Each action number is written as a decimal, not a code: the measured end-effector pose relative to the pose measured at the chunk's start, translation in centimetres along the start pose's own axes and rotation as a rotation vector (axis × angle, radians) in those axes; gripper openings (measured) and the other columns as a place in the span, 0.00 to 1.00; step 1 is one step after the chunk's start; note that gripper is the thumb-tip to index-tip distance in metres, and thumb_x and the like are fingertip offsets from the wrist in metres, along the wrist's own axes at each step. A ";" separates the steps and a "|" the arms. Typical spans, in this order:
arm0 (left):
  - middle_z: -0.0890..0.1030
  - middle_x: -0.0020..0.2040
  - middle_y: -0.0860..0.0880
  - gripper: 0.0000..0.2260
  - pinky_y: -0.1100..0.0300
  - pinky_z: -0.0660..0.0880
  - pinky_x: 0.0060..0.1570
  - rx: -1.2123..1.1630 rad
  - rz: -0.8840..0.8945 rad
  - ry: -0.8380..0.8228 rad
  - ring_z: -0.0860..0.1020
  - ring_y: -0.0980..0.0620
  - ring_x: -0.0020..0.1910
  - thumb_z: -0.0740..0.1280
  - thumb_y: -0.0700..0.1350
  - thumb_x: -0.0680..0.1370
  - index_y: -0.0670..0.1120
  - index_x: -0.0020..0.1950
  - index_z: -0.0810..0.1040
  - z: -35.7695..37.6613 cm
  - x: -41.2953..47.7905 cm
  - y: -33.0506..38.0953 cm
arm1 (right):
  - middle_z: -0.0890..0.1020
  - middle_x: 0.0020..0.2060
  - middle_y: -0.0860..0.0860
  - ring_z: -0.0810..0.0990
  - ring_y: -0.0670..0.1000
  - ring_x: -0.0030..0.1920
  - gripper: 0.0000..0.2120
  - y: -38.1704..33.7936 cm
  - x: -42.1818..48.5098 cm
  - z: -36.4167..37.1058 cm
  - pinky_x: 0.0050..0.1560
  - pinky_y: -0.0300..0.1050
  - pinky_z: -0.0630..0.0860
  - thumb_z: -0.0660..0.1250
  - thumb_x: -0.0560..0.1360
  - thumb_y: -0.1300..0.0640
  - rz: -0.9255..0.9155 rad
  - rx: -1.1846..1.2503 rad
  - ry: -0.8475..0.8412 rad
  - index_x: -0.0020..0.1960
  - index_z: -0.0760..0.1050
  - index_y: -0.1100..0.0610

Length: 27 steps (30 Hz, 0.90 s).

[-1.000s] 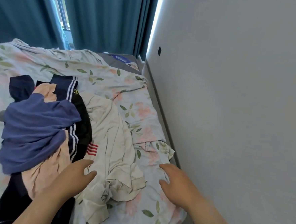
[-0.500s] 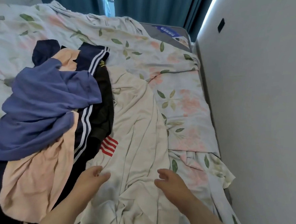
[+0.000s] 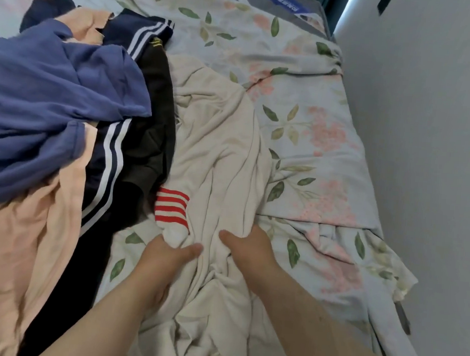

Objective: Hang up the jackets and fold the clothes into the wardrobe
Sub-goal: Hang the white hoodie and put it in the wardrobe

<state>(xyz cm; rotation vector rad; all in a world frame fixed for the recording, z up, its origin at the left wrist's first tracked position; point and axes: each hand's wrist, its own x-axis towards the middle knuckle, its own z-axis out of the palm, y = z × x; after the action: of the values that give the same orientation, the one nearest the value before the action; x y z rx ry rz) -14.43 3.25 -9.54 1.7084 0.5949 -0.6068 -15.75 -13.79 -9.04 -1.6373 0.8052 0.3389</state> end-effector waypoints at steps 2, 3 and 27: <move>0.86 0.47 0.49 0.14 0.52 0.79 0.49 -0.092 -0.070 -0.033 0.83 0.48 0.47 0.75 0.41 0.72 0.48 0.56 0.80 -0.3 -0.9 -1.0 | 0.80 0.43 0.40 0.80 0.41 0.45 0.10 1.0 -0.7 -1.0 0.39 0.31 0.75 0.71 0.75 0.56 0.006 0.040 -0.028 0.54 0.75 0.48; 0.86 0.45 0.49 0.13 0.51 0.80 0.48 -0.109 -0.096 -0.055 0.84 0.47 0.46 0.75 0.41 0.72 0.48 0.55 0.80 -0.6 -1.4 -1.7 | 0.80 0.43 0.40 0.79 0.40 0.45 0.10 1.6 -1.2 -1.6 0.38 0.31 0.74 0.70 0.75 0.55 0.008 0.033 -0.017 0.55 0.76 0.48; 0.81 0.49 0.52 0.31 0.56 0.74 0.44 0.224 -0.285 0.009 0.80 0.53 0.46 0.77 0.64 0.63 0.45 0.56 0.76 -4.1 -10.0 -8.4 | 0.85 0.51 0.45 0.84 0.45 0.50 0.17 10.5 -12.3 -8.1 0.50 0.39 0.79 0.73 0.72 0.44 0.323 -0.137 -0.264 0.56 0.80 0.52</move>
<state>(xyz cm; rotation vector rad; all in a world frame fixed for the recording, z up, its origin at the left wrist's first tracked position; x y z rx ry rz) -27.05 8.23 -8.03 1.8502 0.8099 -0.8957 -33.29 -17.97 -7.28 -1.5445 0.8567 0.8363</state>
